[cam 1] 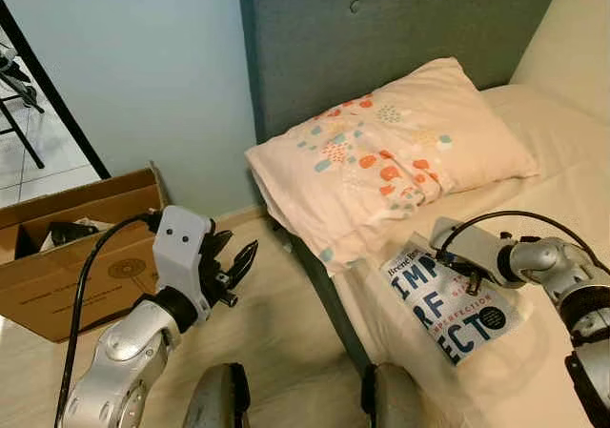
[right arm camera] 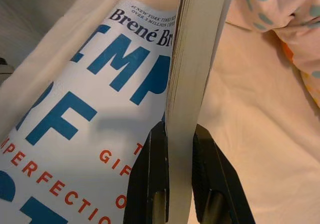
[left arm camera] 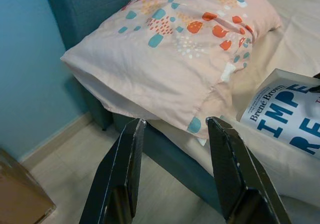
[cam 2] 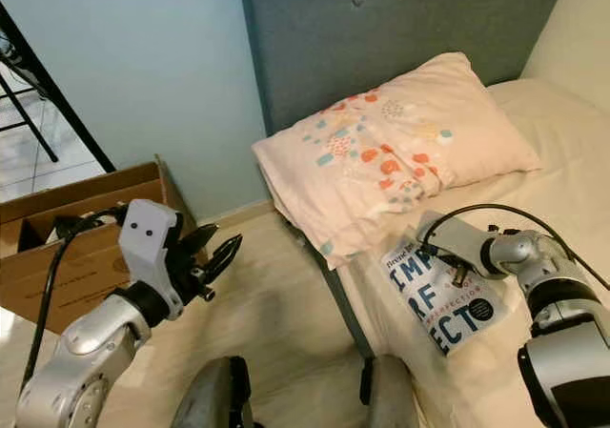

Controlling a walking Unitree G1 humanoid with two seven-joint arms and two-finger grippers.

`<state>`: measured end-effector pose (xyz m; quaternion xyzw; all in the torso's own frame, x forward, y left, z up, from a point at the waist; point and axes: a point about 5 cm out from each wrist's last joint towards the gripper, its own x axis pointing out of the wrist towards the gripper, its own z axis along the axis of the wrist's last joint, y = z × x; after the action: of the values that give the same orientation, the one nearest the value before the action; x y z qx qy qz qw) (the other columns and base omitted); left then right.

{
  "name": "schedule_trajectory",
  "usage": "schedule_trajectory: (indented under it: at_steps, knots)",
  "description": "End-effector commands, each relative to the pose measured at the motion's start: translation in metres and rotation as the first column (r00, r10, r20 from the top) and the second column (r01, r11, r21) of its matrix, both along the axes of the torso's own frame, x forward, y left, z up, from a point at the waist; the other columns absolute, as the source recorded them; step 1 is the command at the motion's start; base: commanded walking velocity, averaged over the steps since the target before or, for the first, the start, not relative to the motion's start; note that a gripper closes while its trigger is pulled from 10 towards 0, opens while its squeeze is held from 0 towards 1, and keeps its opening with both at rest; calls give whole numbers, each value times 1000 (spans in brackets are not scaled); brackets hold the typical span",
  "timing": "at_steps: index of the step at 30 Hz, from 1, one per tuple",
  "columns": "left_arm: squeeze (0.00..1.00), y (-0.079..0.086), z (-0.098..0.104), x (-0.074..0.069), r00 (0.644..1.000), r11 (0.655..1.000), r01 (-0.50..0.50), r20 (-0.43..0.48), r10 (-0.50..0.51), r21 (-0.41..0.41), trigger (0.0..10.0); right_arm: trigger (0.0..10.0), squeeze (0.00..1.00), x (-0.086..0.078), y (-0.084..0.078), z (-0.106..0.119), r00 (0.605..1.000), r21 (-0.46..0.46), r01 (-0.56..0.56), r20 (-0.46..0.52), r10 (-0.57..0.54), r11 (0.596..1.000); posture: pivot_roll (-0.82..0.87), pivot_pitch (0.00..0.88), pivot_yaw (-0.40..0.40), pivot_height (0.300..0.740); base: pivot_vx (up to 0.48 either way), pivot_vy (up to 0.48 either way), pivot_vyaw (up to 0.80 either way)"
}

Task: Clean up the room

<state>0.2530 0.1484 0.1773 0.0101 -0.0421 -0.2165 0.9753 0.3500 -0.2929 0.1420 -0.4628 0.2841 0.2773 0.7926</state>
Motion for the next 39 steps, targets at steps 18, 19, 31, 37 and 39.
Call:
schedule_trajectory:
  at_steps: [18,19,31,37,39]
  knots:
    - [0,10,1,3,999,999,-45,-3,45,26,10000,10000,0,12,2,13,987,-45,58,156,-50,997,81,273,20,592,0,0,0]
    - [0,10,1,3,999,999,-45,-3,45,26,10000,10000,0,12,2,13,987,-45,58,156,-50,997,81,273,20,592,0,0,0]
    - [0,7,1,1,1000,1000,-12,-9,13,18,10000,10000,0,11,2,15,995,-16,46,94,-44,999,80,271,20,592,0,0,0]
    - [0,6,1,-1,1000,1000,-2,-9,2,12,10000,10000,0,16,-6,30,974,63,146,166,-155,987,75,266,2,592,0,0,0]
    - [0,7,0,-2,1000,1000,-12,-12,12,11,10000,10000,0,21,-7,40,942,129,209,242,-235,969,67,259,-4,592,0,0,0]
